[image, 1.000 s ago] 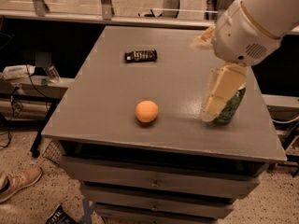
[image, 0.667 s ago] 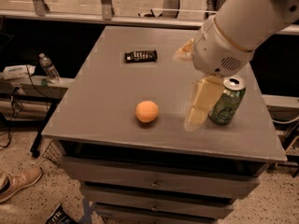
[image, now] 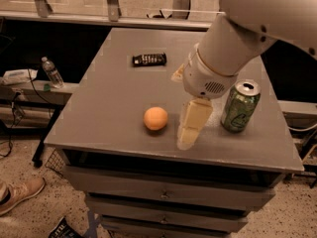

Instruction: Move orange near rxbar chocolate

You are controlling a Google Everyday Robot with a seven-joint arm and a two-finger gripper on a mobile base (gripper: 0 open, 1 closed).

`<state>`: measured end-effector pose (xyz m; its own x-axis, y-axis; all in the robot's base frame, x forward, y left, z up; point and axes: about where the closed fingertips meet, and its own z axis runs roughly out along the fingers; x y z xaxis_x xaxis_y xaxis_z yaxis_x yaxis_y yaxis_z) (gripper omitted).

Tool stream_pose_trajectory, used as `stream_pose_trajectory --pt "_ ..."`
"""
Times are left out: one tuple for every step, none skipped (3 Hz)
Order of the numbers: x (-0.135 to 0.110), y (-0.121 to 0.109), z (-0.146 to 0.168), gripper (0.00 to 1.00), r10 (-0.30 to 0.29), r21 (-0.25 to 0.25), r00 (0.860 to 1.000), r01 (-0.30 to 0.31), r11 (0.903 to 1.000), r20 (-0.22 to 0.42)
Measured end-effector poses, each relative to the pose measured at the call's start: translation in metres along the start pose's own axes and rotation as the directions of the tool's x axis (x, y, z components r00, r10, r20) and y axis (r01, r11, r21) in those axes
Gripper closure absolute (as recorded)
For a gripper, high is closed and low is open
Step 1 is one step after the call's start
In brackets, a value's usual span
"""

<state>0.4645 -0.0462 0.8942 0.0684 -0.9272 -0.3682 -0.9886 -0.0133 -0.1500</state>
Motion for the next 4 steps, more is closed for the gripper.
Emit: stream_pose_trajectory --pt "-0.002 -0.004 0.018 0.00 0.017 -0.004 1.000 -0.017 0.9999 -0.009" --pt "-0.013 -0.010 0.049 0.00 0.015 -0.014 0.999 -0.015 0.9998 -0.035" --pt "-0.019 -0.015 0.059 0.00 0.012 -0.014 0.999 -0.013 0.9998 -0.035" --pt "-0.024 -0.018 0.066 0.17 0.008 -0.014 0.999 -0.008 0.9999 -0.032"
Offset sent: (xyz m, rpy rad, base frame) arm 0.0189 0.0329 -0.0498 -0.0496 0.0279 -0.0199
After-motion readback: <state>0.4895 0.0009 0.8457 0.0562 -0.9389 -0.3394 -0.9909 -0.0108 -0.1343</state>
